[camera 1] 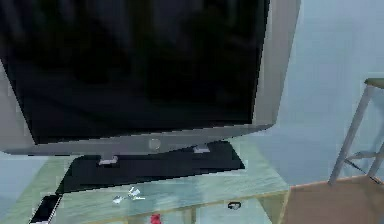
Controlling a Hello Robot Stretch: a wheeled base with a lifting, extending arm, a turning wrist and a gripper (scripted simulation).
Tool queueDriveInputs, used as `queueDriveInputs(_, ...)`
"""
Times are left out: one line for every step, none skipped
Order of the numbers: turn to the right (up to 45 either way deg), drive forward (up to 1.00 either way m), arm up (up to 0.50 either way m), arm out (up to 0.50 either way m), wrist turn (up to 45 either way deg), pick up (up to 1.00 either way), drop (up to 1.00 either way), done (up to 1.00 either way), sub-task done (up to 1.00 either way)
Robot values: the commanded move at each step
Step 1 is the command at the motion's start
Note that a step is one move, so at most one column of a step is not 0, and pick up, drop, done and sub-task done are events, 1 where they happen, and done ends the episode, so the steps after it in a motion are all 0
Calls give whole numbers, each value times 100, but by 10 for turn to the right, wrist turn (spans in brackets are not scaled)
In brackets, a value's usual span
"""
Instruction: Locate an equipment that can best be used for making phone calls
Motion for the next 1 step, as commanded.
queueDriveInputs(-420,0,0,0,0,0,0,0,0)
